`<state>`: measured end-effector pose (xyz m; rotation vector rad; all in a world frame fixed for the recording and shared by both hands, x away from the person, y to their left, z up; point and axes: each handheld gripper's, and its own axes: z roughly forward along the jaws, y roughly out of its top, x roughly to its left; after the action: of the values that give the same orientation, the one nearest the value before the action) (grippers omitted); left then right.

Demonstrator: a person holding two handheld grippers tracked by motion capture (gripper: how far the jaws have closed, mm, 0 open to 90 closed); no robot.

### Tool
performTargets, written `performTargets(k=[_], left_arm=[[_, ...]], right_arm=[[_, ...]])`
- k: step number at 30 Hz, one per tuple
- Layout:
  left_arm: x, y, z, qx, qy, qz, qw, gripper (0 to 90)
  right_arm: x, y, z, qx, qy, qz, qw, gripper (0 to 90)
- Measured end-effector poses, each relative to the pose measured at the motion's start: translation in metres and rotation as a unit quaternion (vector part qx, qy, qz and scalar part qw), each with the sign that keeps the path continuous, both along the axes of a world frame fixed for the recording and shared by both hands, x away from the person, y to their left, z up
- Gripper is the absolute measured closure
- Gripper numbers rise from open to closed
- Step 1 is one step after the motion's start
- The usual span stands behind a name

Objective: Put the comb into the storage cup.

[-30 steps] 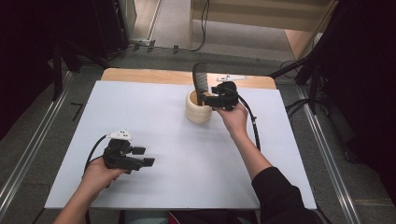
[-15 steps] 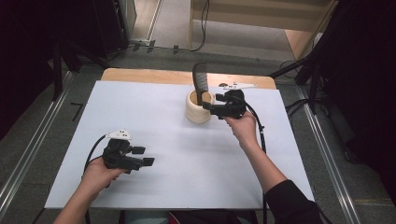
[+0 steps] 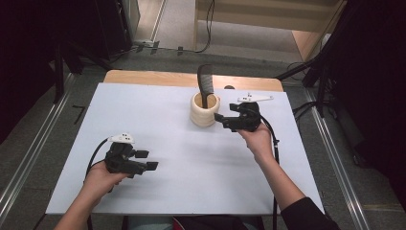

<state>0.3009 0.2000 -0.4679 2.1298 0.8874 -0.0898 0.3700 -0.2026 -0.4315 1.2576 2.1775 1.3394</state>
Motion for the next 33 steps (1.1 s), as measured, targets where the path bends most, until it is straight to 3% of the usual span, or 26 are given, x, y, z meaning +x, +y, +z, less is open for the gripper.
performTargets(k=[12,33], left_arm=[[-0.001,-0.001,0.001,-0.005,-0.001,-0.002,1.0000,30.4],[-0.003,-0.002,0.004,-0.008,-0.005,-0.004,0.9999,30.4]], right_arm=[[-0.023,-0.007,-0.008,-0.008,-0.001,0.003,1.0000,14.9],[-0.066,-0.014,-0.018,0.007,0.005,0.017,0.9998,15.0]])
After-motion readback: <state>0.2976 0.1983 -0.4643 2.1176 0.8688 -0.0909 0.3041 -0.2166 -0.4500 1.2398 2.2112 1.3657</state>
